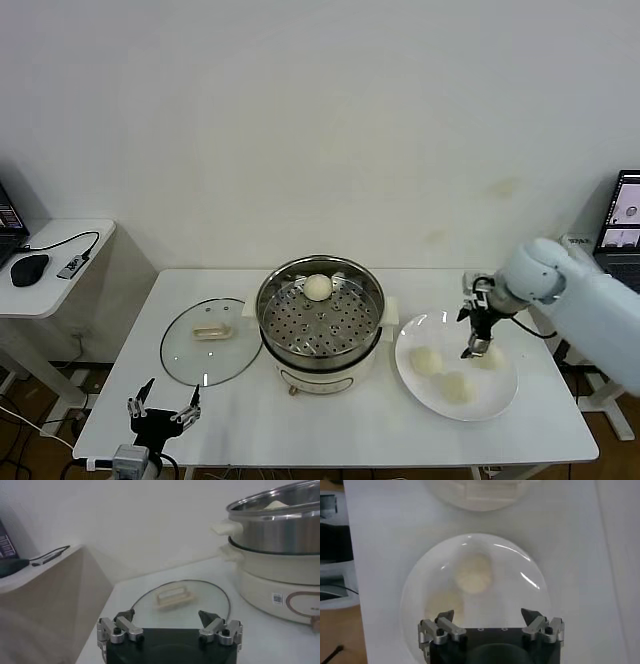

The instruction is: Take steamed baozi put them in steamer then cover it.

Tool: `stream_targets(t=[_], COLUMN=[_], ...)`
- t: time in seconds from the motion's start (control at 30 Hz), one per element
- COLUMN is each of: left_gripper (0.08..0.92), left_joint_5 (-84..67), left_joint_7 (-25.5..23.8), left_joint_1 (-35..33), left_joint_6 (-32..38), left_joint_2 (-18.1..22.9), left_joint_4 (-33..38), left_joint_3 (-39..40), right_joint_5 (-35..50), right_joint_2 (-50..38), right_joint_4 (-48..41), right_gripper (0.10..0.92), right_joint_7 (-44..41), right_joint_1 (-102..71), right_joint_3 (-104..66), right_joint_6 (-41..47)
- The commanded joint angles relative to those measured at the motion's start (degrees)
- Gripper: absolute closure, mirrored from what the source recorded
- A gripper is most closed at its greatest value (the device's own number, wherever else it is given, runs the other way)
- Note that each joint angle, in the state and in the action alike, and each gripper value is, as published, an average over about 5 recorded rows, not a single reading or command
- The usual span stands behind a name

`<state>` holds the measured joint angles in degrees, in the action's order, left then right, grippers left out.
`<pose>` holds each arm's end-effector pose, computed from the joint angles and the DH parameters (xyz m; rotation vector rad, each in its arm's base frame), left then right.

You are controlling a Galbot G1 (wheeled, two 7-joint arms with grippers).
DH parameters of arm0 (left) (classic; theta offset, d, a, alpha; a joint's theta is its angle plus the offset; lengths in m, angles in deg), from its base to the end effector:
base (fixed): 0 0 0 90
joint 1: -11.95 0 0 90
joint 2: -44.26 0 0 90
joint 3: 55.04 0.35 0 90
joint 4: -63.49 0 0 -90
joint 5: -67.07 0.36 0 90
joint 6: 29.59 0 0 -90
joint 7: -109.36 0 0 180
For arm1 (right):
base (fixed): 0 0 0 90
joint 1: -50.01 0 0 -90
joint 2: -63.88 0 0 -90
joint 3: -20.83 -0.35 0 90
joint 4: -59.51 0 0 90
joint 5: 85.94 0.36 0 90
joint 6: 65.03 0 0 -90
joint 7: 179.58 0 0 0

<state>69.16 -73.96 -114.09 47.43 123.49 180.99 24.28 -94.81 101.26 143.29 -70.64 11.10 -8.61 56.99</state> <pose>0.1540 0.0925 -0.3217 0.0467 -2.7506 -0.3867 0.4870 -0.1199 -0.1670 1.1363 -1.4705 1.1386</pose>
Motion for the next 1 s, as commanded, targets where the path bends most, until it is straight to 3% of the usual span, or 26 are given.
stream_targets(t=[0.03,0.43,1.0], left_gripper=[0.177,0.177,0.177], left_joint_5=[0.0,0.1,0.1], left_joint_7=[0.0,0.0,-0.1], left_joint_1=[-0.1,0.2,0.4], left_joint_6=[-0.1,0.0,0.1], left_joint_2=[-0.2,-0.2,-0.2], left_joint_4=[-0.5,-1.3,-1.9], left_joint_3=[0.0,0.0,-0.1], right_joint_5=[-2.1,-5.3,-7.2], right_joint_2=[4.6,7.5,9.2], right_joint_4=[-2.1,-4.3,-5.5], right_gripper=[0.203,0.203,0.203], right_joint_7=[1.1,5.3,5.2], right_joint_1=[-2.9,-4.8,-5.8], right_joint_3=[-0.6,-0.3,0.1], right_joint_6=[-0.3,-0.3,-1.0])
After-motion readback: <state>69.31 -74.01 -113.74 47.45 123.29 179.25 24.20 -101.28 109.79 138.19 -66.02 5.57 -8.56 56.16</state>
